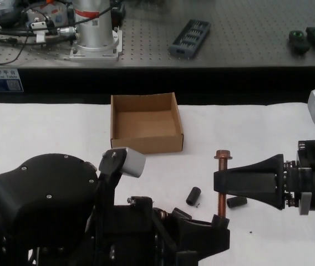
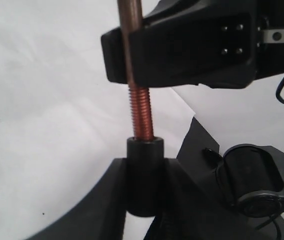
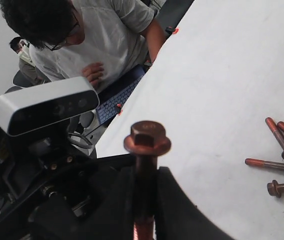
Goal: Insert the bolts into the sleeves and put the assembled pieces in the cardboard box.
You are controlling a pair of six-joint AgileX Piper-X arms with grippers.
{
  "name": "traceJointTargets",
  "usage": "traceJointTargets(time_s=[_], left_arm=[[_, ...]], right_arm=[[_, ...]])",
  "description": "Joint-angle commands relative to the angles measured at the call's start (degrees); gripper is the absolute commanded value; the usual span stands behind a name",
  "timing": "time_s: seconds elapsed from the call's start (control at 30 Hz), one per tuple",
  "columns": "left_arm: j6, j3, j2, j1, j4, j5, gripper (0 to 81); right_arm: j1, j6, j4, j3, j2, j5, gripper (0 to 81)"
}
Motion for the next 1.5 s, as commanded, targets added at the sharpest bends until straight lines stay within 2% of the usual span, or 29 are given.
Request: traceJointTargets(time_s=[0.0,0.1,0.53,0.97,1.07,1.13,1.2,1.33,1.37,1.47], left_arm=[[0.5,-0.2,-0.7,-0.1,-1.6,-0.9,10.4],[0.5,-0.2,-0.7,-0.1,-2.1,-1.1,10.4],[-1.9,-0.2,-0.7,-0.1,-4.4,-12.3,10.4],[-1.9,-0.2,-0.7,-0.1,-5.6,-12.5,10.4],[-1.9,-0.2,-0.7,-0.1,-7.1,-12.6,10.4],[-1.8,-0.2,-0.7,-0.1,-8.5,-12.9,10.4],[-1.8,-0.2,-0.6,-0.1,-9.0,-13.1,10.4],[-1.8,-0.2,0.0,-0.1,-9.0,-13.2,10.4],[-1.8,-0.2,0.0,-0.1,-9.0,-13.6,10.4],[-1.8,-0.2,0.0,-0.1,-10.3,-15.9,10.4]], right_arm=[[0.2,0.0,-0.7,-0.2,0.2,-0.2,4.3],[0.2,0.0,-0.7,-0.2,0.2,-0.2,4.3],[0.2,0.5,-0.7,-0.2,0.2,-0.2,4.3],[0.2,-0.5,-0.7,-0.2,0.2,-0.2,4.3],[0.2,-2.3,-0.7,-0.2,0.2,-2.5,4.1],[0.2,-3.1,-0.7,-0.2,0.2,-3.0,0.0],[0.2,-3.1,-0.7,-0.4,0.2,-2.7,8.5],[0.2,-3.1,1.0,-1.9,0.2,-2.1,37.3],[0.2,-3.1,2.0,-2.6,0.2,-2.1,41.3],[0.1,-3.1,5.1,-5.0,0.2,-2.1,39.6]])
